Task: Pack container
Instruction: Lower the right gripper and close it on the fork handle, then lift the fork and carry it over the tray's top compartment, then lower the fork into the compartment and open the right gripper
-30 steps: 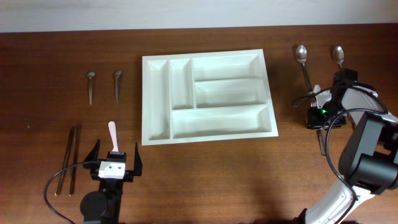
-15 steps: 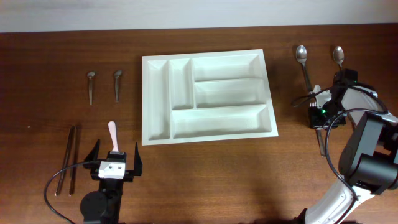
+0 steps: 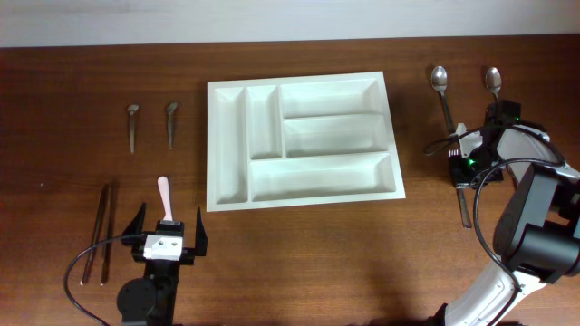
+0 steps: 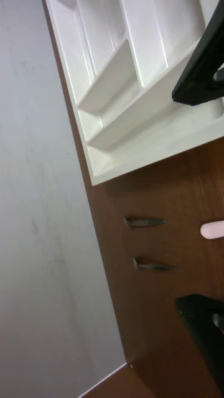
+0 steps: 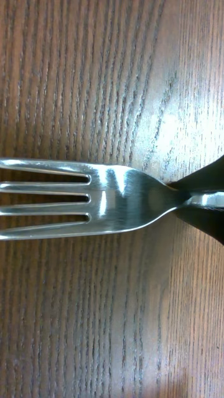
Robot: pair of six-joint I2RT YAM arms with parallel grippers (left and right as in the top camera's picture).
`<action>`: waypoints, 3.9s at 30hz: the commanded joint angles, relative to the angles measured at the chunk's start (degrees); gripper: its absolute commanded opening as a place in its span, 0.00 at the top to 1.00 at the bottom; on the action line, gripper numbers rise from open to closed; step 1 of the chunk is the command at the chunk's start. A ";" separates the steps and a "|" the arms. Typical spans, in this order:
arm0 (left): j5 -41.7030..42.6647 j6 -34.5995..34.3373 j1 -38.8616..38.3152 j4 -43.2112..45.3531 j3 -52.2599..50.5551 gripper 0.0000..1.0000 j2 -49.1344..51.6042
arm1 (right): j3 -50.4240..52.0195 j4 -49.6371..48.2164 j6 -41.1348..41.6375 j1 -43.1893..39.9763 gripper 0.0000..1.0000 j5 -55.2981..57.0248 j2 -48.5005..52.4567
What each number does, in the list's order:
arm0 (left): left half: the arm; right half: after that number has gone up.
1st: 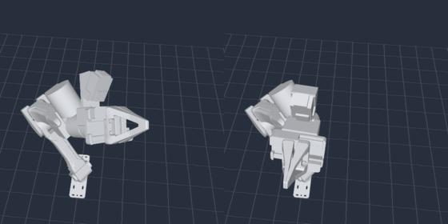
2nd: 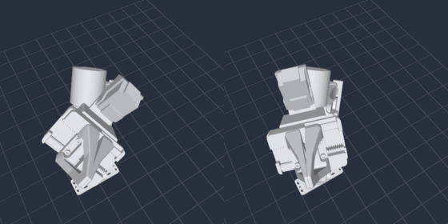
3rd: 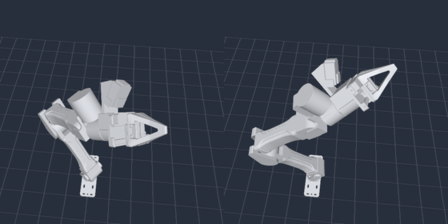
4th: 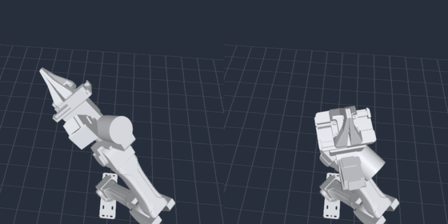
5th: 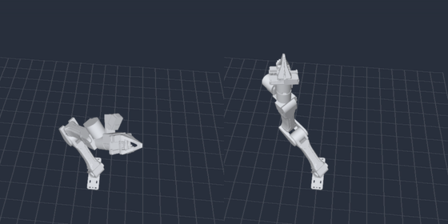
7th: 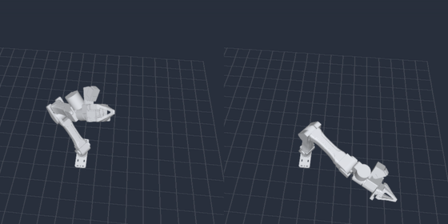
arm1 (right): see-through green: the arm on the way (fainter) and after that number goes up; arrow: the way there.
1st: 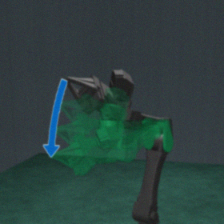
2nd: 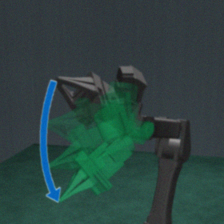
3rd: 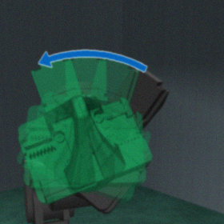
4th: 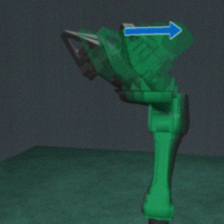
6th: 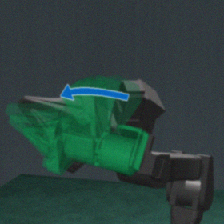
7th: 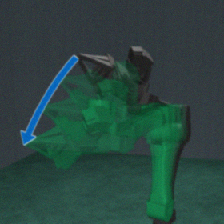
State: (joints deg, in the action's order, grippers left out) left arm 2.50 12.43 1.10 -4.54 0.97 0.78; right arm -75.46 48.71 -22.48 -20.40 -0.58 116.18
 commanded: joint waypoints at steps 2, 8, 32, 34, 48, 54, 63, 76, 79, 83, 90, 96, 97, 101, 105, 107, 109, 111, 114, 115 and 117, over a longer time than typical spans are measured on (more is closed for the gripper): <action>-0.42 -0.13 0.17 -0.02 -0.46 0.01 -0.48 | 4.15 -1.22 0.33 -0.31 0.96 4.35 6.97; -0.42 -0.13 0.20 -0.02 -0.46 0.01 -0.48 | -1.53 3.06 4.46 -0.20 0.96 4.26 6.97; -0.42 -0.13 0.17 -0.02 -0.46 0.01 -0.48 | -47.45 23.04 49.79 10.16 0.96 -18.29 6.97; -0.42 -0.13 0.20 -0.02 -0.46 0.01 -0.48 | -47.45 20.13 55.89 13.38 0.96 -18.29 6.97; -0.39 -0.13 0.20 -0.02 -0.46 0.01 -0.48 | -47.45 11.37 95.84 26.80 0.96 -8.37 6.99; -0.39 -0.13 0.17 -0.02 -0.46 0.01 -0.48 | -47.34 11.43 110.64 30.84 0.96 -1.16 7.15; -0.42 -0.13 0.17 0.00 -0.46 0.01 -0.48 | -47.34 9.46 116.54 35.23 0.96 1.70 12.02; -0.39 -0.13 0.20 0.00 -0.46 0.01 -0.48 | -47.34 2.99 122.70 35.76 0.96 1.70 18.25; -0.42 -0.13 0.20 -0.02 -0.46 0.01 -0.48 | -47.34 1.97 122.68 35.78 0.96 1.68 19.28; -0.39 -0.13 0.17 0.00 -0.46 0.01 -0.48 | -47.34 1.38 122.70 35.76 0.96 1.75 20.31; -0.39 -0.13 0.17 -0.02 -0.46 0.01 -0.48 | -47.34 1.31 123.10 35.69 0.96 1.97 21.88; -0.39 -0.13 0.17 0.00 -0.46 0.01 -0.48 | -47.34 1.38 123.03 35.65 0.96 2.62 23.08; -0.42 -0.13 0.17 0.00 -0.46 0.01 -0.48 | -47.34 1.33 123.05 35.65 0.96 2.67 23.10; -0.42 -0.13 0.17 -0.02 -0.46 0.01 -0.48 | -47.34 -0.44 123.03 35.65 0.90 2.82 23.10; -0.39 -0.13 0.17 -0.02 -0.46 0.01 -0.48 | -47.34 -1.42 121.33 35.65 0.77 2.82 23.10; -0.39 -0.13 0.17 -0.02 -0.46 0.01 -0.48 | -47.34 -1.84 119.49 35.65 0.64 2.82 23.10; -0.39 -0.13 0.17 -0.02 -0.46 0.01 -0.48 | -47.34 -1.99 118.25 35.45 0.63 2.82 23.10; -0.39 -0.13 0.17 0.00 -0.46 0.01 -0.48 | -47.34 -2.34 116.96 35.23 0.62 2.82 23.10; -0.39 -0.13 0.17 -0.02 -0.46 0.01 -0.48 | -47.41 -5.20 109.57 34.18 0.53 2.56 22.97; -0.39 -0.13 0.17 -0.02 -0.46 0.01 -0.48 | -47.50 -5.97 106.57 33.73 0.46 2.32 22.69; -0.39 -0.13 0.17 -0.02 -0.46 0.01 -0.48 | -47.54 -6.58 103.03 32.33 0.32 2.54 21.62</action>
State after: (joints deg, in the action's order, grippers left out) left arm 2.50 12.43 1.10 -4.54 0.97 0.73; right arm -121.91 42.61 89.86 14.33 1.06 138.52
